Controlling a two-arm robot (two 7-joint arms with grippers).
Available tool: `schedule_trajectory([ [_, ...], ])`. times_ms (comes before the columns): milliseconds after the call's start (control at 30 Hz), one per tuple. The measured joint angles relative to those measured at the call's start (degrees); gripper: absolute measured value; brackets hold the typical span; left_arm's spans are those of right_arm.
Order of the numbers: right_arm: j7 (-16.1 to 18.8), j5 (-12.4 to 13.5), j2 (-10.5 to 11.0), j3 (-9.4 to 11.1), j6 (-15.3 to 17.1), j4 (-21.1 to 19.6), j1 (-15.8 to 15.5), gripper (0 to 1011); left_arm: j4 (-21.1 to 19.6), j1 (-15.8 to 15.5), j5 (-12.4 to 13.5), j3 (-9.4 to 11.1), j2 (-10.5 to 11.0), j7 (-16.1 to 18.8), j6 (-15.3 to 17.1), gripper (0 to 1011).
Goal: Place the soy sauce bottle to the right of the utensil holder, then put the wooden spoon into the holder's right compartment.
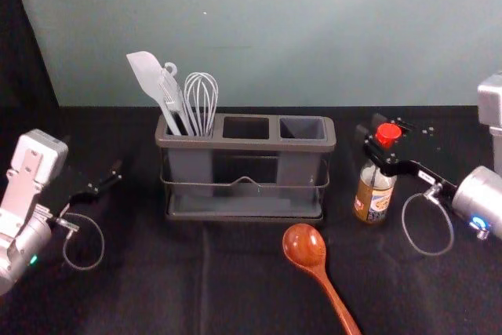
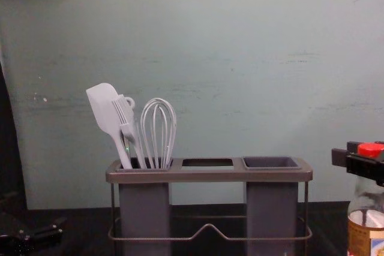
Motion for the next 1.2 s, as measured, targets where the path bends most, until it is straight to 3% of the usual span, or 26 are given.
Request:
schedule_trajectory([
  [600,-0.35,-2.88,-3.19,-1.85,-0.48,5.53,4.36,361,0.00,0.00,0.00,0.00,0.00,0.00,0.00,1011],
  [1200,-1.00,-3.55,-4.97,-1.61,-0.89,6.55,4.84,361,0.00,0.00,0.00,0.00,0.00,0.00,0.00,1012],
])
